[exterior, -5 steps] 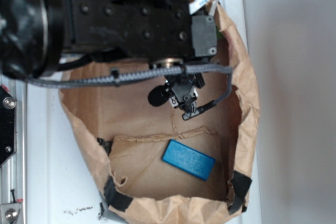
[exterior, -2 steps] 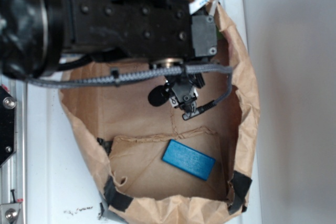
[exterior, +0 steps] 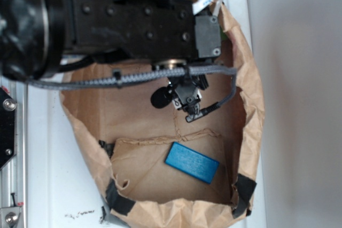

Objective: Grab the green animal.

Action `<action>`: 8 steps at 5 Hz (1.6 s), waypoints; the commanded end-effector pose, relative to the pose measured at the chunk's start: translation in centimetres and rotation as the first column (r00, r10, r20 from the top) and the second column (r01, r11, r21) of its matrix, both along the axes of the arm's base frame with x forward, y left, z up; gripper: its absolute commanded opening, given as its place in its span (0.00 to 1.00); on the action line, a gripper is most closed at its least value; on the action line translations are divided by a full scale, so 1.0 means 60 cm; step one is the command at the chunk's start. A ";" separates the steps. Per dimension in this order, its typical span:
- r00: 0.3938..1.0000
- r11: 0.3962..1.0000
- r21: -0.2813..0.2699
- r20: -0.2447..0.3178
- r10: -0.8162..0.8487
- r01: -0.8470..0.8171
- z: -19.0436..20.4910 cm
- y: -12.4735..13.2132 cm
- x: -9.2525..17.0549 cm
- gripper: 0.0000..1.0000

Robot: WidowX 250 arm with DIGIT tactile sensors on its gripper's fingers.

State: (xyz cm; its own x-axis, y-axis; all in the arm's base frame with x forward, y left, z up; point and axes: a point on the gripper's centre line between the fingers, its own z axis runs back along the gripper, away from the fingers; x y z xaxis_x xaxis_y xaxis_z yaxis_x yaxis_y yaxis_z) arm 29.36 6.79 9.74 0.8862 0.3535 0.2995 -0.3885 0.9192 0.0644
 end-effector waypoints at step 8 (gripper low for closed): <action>0.988 0.995 0.058 0.135 0.076 -0.084 -0.025 0.026 0.057 1.00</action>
State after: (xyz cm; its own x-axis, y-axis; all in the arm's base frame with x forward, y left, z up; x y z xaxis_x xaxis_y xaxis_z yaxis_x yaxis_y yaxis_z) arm 31.63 8.13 6.04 0.8310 0.4091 0.3770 -0.4698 0.8790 0.0818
